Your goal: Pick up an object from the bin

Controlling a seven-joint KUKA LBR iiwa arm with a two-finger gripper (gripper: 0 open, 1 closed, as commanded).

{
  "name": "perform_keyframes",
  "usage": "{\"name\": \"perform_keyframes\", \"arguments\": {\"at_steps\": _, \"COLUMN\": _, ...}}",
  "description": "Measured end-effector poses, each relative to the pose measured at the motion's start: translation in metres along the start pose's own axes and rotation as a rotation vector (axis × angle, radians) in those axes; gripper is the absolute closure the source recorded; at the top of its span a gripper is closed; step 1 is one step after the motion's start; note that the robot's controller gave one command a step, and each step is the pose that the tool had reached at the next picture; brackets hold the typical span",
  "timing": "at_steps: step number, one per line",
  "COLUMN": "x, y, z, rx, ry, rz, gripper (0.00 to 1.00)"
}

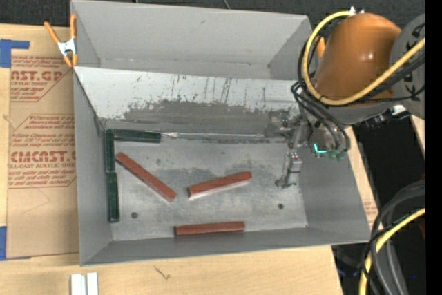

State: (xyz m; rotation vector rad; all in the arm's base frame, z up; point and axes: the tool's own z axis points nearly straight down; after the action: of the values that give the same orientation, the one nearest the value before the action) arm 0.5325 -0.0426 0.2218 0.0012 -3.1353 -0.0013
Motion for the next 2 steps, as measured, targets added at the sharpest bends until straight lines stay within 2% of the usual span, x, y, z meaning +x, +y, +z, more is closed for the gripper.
{"name": "perform_keyframes", "arguments": {"at_steps": 1, "x": -0.002, "y": 0.0, "z": -0.004, "rx": 0.001, "ry": -0.008, "rz": -0.001, "gripper": 0.0}}
{"name": "perform_keyframes", "arguments": {"at_steps": 2, "x": -0.01, "y": 0.021, "z": 0.052, "rx": 0.002, "ry": -0.014, "rz": -0.042, "gripper": 0.0}}
